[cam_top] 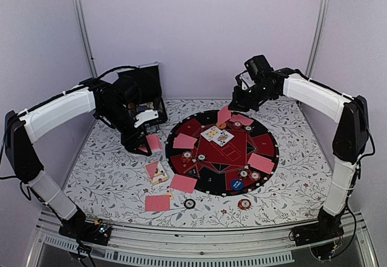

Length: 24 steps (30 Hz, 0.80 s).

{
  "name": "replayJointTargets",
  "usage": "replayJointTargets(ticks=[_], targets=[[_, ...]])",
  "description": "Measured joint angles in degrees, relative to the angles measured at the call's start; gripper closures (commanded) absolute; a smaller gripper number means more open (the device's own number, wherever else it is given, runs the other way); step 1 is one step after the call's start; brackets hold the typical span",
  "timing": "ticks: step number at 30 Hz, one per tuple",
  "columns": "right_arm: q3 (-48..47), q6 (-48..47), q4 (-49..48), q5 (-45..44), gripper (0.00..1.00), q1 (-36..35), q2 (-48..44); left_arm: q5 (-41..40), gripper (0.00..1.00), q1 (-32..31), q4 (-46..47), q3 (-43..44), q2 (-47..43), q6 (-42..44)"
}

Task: Distribute texas hold em gaming equipment

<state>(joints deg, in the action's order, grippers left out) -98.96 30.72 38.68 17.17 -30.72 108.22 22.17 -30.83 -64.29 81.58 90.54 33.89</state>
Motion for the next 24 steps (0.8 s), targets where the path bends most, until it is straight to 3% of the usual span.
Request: replayJointTargets(ticks=[14, 24], targets=[[-18.86, -12.2, 17.35, -38.47, 1.0, -4.52, 10.23, 0.04, 1.0, 0.04, -0.07, 0.02, 0.0, 0.0], [-21.9, -16.59, 20.85, -52.26, 1.0, -10.08, 19.74, 0.04, 1.0, 0.33, -0.13, 0.57, 0.02, -0.04]])
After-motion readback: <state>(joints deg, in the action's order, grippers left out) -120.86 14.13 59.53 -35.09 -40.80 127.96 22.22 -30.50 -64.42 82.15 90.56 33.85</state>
